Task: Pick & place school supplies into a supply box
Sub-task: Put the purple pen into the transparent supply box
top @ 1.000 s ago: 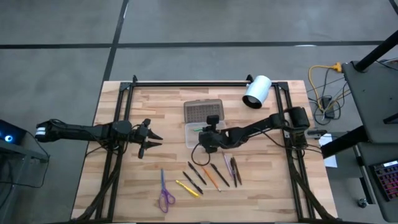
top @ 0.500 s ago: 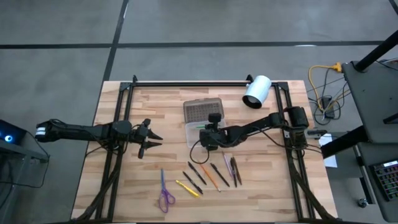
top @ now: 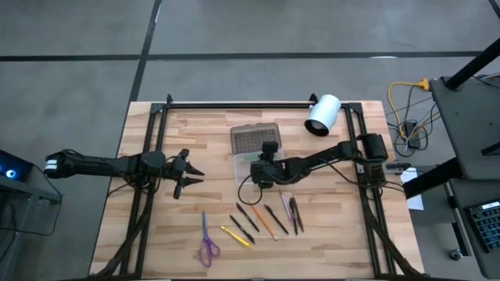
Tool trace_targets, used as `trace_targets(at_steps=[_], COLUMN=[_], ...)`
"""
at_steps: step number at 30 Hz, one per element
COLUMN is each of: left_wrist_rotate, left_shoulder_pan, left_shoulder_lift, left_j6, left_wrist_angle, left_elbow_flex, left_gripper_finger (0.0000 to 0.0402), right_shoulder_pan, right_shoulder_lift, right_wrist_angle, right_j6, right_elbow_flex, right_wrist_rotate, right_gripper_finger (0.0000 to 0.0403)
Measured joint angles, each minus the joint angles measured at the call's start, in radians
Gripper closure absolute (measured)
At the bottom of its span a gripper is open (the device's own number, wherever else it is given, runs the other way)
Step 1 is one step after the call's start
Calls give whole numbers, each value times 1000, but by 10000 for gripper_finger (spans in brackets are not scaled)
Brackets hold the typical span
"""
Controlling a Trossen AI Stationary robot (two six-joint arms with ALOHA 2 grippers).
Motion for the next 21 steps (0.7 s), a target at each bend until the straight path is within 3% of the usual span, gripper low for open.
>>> trace_targets(at_steps=[9,21], left_wrist_rotate=[0,0], left_shoulder_pan=[0,0], left_shoulder_lift=[0,0], left_j6=[0,0], left_wrist_angle=[0,0], left_elbow_flex=[0,0], left_gripper_finger=[302,302], right_shoulder_pan=[3,45], right_shoulder_lift=[-3,-4], right_wrist_angle=[-49,-437], right_j6=[11,231], right_elbow_flex=[28,248], right_wrist_rotate=[0,-2], right_gripper_finger=[299,314])
